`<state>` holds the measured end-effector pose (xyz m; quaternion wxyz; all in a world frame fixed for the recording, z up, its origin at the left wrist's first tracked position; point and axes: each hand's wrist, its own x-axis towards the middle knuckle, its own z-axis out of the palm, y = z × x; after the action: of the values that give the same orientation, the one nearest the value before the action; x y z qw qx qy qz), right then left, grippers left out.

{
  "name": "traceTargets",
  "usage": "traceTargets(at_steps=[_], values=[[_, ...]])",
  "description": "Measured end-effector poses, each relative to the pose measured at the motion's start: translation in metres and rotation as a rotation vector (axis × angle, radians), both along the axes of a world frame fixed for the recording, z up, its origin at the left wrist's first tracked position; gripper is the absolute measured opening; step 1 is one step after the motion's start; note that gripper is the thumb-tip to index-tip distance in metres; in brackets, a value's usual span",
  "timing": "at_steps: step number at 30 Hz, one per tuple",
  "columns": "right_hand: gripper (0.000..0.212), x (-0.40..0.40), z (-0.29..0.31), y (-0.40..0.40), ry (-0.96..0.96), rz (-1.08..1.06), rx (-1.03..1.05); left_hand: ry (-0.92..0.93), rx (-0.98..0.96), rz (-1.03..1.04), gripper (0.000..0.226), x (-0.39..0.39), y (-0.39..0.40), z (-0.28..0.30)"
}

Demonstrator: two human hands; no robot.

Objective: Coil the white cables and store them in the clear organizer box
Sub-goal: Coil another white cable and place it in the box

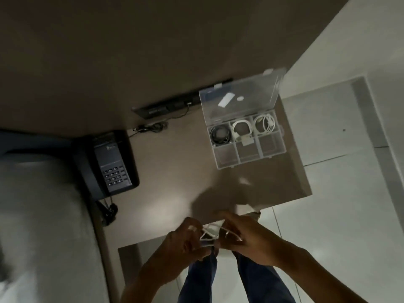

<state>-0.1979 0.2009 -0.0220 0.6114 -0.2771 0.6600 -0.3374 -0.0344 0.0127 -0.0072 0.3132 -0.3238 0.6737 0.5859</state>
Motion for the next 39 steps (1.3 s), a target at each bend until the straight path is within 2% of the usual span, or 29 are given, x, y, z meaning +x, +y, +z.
traceTargets(at_steps=[2, 4, 6, 9, 12, 13, 14, 15, 18, 20, 22, 24, 25, 26, 28, 31, 34, 37, 39], values=[[0.074, -0.014, 0.030, -0.004, 0.111, -0.003, -0.078, 0.041, -0.038, 0.028, 0.022, -0.011, -0.013, 0.030], [0.056, -0.024, 0.060, -0.012, 0.183, 0.022, -0.123, 0.098, -0.086, -0.018, 0.010, -0.020, -0.024, 0.062], [0.033, -0.028, 0.093, -0.021, 0.251, 0.101, -0.102, 0.162, -0.127, -0.018, 0.010, -0.030, -0.034, 0.098], [0.025, -0.028, 0.151, -0.036, 0.313, 0.102, -0.073, 0.255, -0.144, 0.039, 0.016, -0.048, -0.042, 0.157], [0.032, -0.031, 0.215, -0.048, 0.769, 0.240, -0.056, 0.364, -0.199, 0.014, 0.012, -0.065, -0.047, 0.215], [0.033, -0.032, 0.234, -0.052, 0.788, 0.231, -0.062, 0.405, -0.212, 0.020, 0.010, -0.071, -0.047, 0.232], [0.033, -0.035, 0.255, -0.057, 0.728, 0.198, -0.061, 0.454, -0.223, 0.036, 0.009, -0.076, -0.049, 0.252], [0.032, -0.040, 0.278, -0.062, 0.586, 0.124, -0.072, 0.496, -0.236, 0.057, 0.010, -0.082, -0.052, 0.270], [0.028, -0.056, 0.335, -0.075, -0.074, -0.063, -0.057, 0.538, -0.254, 0.138, 0.016, -0.093, -0.061, 0.317], [0.032, -0.067, 0.367, -0.078, -0.448, -0.192, -0.077, 0.605, -0.210, 0.216, 0.029, -0.095, -0.064, 0.344], [0.032, -0.074, 0.392, -0.077, -0.813, -0.333, -0.176, 0.668, -0.121, 0.281, 0.034, -0.094, -0.064, 0.368], [0.031, -0.076, 0.413, -0.078, -1.225, -0.523, -0.317, 0.655, -0.080, 0.280, 0.026, -0.089, -0.059, 0.382], [0.030, -0.074, 0.421, -0.081, -1.345, -0.622, -0.415, 0.626, -0.080, 0.262, 0.028, -0.087, -0.055, 0.388], [0.030, -0.073, 0.428, -0.084, -1.376, -0.722, -0.488, 0.604, -0.080, 0.228, 0.029, -0.085, -0.049, 0.393], [0.031, -0.067, 0.442, -0.094, -1.229, -0.834, -0.560, 0.625, -0.094, 0.148, 0.026, -0.082, -0.037, 0.403], [0.040, -0.055, 0.456, -0.097, -0.564, -0.797, -0.580, 0.637, -0.189, 0.035, 0.020, -0.080, -0.026, 0.423], [0.035, -0.043, 0.465, -0.092, 0.062, -0.709, -0.499, 0.613, -0.292, -0.074, 0.013, -0.078, -0.030, 0.440], [0.027, -0.040, 0.473, -0.084, 0.403, -0.567, -0.504, 0.612, -0.253, -0.090, 0.007, -0.075, -0.038, 0.460], [0.025, -0.042, 0.477, -0.078, 0.506, -0.411, -0.466, 0.642, -0.250, -0.132, 0.006, -0.074, -0.044, 0.475]])
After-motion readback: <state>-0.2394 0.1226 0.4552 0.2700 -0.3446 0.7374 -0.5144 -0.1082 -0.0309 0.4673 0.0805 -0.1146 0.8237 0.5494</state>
